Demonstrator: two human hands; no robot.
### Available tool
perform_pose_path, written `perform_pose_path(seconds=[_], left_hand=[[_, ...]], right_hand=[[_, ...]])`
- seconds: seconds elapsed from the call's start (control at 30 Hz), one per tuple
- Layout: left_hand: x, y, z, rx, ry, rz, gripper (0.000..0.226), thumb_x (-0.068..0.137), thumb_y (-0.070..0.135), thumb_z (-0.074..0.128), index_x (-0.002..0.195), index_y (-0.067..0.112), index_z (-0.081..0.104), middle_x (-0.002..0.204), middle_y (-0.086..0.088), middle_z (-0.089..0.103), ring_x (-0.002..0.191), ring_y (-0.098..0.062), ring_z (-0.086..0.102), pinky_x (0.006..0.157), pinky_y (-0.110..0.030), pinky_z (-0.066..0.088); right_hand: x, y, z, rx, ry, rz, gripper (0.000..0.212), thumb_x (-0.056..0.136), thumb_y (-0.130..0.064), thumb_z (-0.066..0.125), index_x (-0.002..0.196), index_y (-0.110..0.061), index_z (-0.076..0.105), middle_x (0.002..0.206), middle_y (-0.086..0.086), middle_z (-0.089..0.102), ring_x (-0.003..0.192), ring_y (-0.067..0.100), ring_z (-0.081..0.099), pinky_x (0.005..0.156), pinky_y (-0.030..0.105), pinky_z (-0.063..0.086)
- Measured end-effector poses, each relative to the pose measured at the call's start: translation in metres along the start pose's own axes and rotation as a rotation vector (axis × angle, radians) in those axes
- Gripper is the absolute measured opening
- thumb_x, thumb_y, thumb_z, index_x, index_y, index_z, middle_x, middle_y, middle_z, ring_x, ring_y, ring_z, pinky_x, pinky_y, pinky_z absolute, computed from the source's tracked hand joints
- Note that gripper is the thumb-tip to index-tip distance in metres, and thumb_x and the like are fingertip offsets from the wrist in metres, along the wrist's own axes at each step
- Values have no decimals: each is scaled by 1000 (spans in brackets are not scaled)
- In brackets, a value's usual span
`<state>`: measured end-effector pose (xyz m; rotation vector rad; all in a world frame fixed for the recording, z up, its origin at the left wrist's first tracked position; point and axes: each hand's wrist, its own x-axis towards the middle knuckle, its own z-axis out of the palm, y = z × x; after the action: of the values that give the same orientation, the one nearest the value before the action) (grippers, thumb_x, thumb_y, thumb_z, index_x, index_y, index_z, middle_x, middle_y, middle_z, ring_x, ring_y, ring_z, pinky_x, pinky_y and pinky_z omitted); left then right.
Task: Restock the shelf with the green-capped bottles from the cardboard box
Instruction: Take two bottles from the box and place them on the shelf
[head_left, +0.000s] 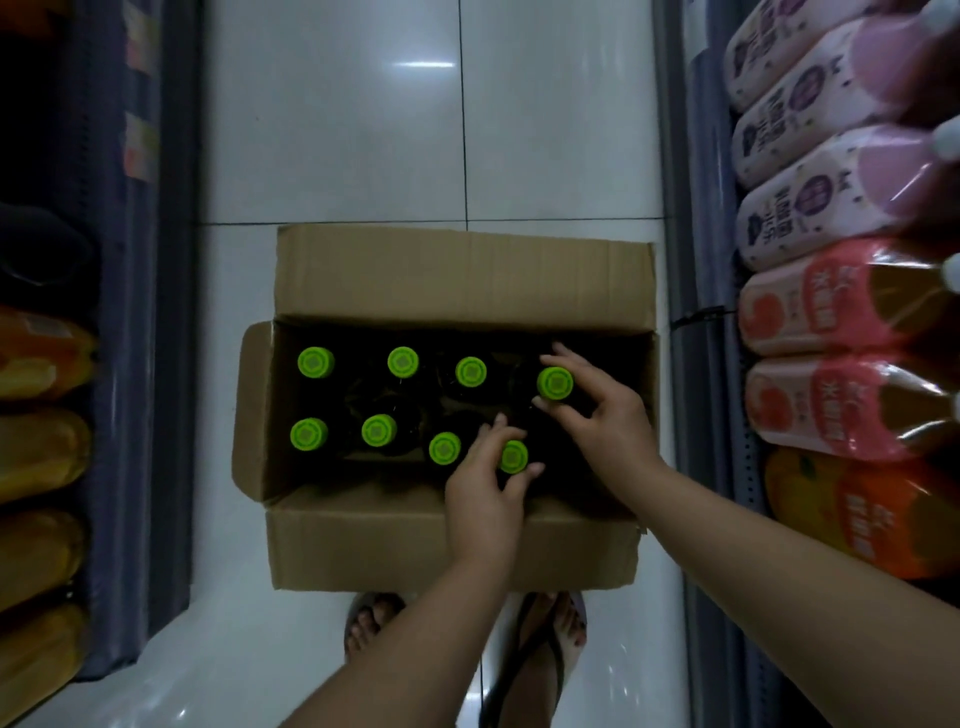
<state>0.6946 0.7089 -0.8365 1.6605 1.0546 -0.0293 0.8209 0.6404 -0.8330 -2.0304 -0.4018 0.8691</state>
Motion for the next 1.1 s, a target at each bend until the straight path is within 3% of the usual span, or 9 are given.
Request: perform_pose_path(seconds=[0.2, 0.33, 0.53, 0.6, 0.7, 0.77, 0.83, 1.0, 1.1], left_hand=[[-22, 62, -54, -44, -60, 151, 34, 68, 20, 81, 98, 30, 69, 121, 20, 62, 128, 4, 43, 107, -29, 38], [-51, 147, -98, -97, -156, 300, 36, 64, 42, 74, 98, 33, 69, 112, 21, 67, 125, 6, 46, 114, -38, 31], [-124, 316, -179, -227, -233, 461, 35, 65, 40, 72, 99, 37, 68, 105, 7, 70, 107, -12, 63, 93, -37, 51], [-155, 370, -207, -204, -307, 545, 35, 67, 38, 71, 102, 36, 68, 102, 3, 70, 102, -14, 64, 88, -31, 52], [-205, 448, -244, -260, -382, 634, 34, 67, 35, 69, 100, 42, 68, 98, -1, 69, 92, -10, 65, 77, -19, 51], [-239, 496, -265, -276, -438, 718, 32, 69, 35, 68, 100, 42, 67, 94, 1, 69, 88, -10, 64, 76, -20, 50], [-279, 542, -282, -270, -498, 817, 30, 72, 33, 68, 101, 40, 67, 92, 4, 70, 84, -8, 64, 75, -20, 50], [-382, 629, -298, -279, -678, 980, 21, 76, 34, 71, 97, 34, 68, 87, -2, 69, 72, -5, 63, 61, -14, 49], [-430, 660, -292, -244, -815, 1081, 19, 79, 45, 67, 97, 42, 66, 92, 6, 70, 83, -2, 65, 67, -13, 50]], right_hand=[[-36, -68, -49, 133, 116, -127, 45, 82, -13, 69, 110, -46, 60, 134, -12, 55, 130, 7, 46, 108, 39, 41], [-76, -140, -96, 161, 203, -207, 35, 81, -14, 69, 112, -27, 63, 124, -8, 62, 121, 5, 54, 103, 32, 45], [-174, -283, -171, 232, 382, -281, 41, 78, -49, 66, 114, -30, 64, 115, -9, 68, 114, 15, 60, 97, 39, 49], [-215, -341, -196, 235, 448, -323, 33, 80, -47, 64, 109, -32, 64, 108, -11, 69, 105, 12, 64, 88, 28, 51], [-280, -418, -232, 286, 590, -382, 23, 84, -33, 61, 104, -22, 63, 99, -9, 69, 91, 8, 65, 77, 18, 51], [-324, -466, -250, 308, 664, -421, 12, 89, -27, 58, 98, -21, 62, 87, -11, 67, 76, 4, 62, 68, 13, 50], [-370, -506, -264, 289, 755, -446, 14, 90, -25, 52, 97, -17, 61, 87, -8, 66, 77, 0, 60, 71, 11, 48], [-481, -570, -285, 233, 973, -473, 37, 83, -53, 53, 99, -22, 63, 95, -6, 66, 89, 8, 61, 77, 22, 47], [-541, -581, -287, 173, 1097, -439, 44, 81, -64, 50, 100, -26, 63, 97, -3, 64, 92, 15, 62, 78, 28, 49]])
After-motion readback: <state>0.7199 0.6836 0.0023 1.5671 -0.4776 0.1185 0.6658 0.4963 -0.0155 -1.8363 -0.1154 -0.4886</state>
